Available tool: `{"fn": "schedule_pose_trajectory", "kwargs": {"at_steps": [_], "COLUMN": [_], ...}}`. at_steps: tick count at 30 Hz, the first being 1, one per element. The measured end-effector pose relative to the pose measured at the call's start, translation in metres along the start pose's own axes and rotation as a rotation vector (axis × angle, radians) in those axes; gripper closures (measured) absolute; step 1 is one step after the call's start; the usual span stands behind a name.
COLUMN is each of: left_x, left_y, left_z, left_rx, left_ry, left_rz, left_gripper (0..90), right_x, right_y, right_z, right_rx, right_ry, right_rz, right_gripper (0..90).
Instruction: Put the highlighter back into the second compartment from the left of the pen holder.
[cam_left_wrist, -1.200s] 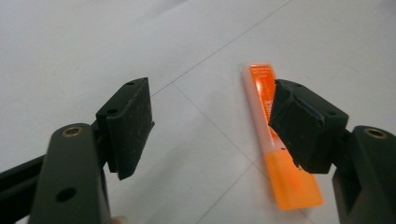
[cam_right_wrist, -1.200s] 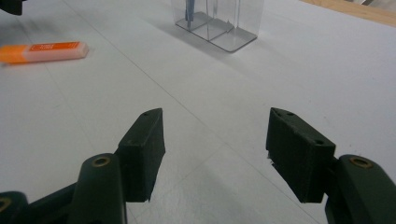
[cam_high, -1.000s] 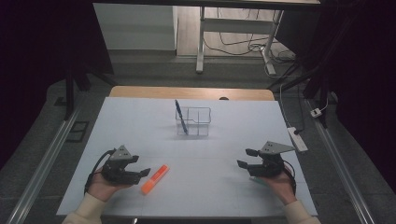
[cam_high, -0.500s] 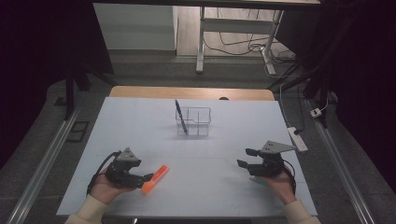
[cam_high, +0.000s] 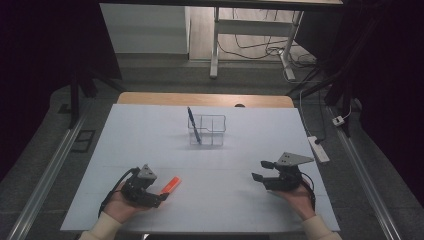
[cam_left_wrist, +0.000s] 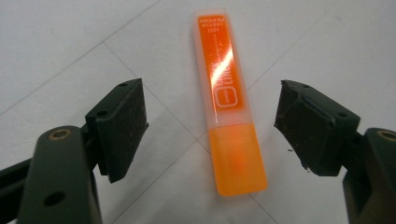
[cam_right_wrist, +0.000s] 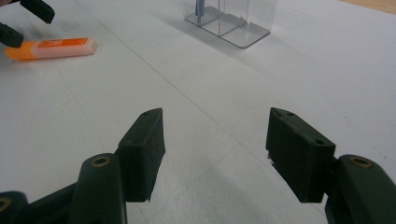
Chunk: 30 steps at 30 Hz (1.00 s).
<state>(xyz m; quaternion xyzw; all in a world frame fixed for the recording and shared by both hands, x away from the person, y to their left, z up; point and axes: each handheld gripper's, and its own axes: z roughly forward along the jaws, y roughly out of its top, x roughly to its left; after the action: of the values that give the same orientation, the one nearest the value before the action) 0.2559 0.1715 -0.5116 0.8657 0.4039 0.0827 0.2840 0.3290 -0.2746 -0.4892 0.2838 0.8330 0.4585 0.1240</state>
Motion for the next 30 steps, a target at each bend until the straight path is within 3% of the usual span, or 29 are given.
{"fn": "schedule_pose_trajectory", "kwargs": {"at_steps": [13,22,27,30], "left_x": [-0.006,-0.005,-0.008,-0.01], "left_y": [-0.001,0.0,0.001,0.003], "left_z": [0.01,0.015,0.014,0.014], "left_rx": [0.061,0.1,0.104,0.117], "left_ry": [0.025,0.017,0.029,0.04], "left_rz": [0.028,0.048,0.054,0.06], "left_gripper": [29.5,45.0,62.4,64.2], "right_x": [0.004,0.006,0.006,0.006], "right_y": [-0.001,-0.002,-0.002,-0.002], "right_z": [-0.001,0.0,-0.001,0.0], "right_rx": [0.007,0.008,0.008,0.009], "right_ry": [-0.001,0.004,0.003,0.006], "right_rz": [-0.012,-0.02,-0.02,-0.022], "right_gripper": [36.5,36.5,36.5,36.5]}}
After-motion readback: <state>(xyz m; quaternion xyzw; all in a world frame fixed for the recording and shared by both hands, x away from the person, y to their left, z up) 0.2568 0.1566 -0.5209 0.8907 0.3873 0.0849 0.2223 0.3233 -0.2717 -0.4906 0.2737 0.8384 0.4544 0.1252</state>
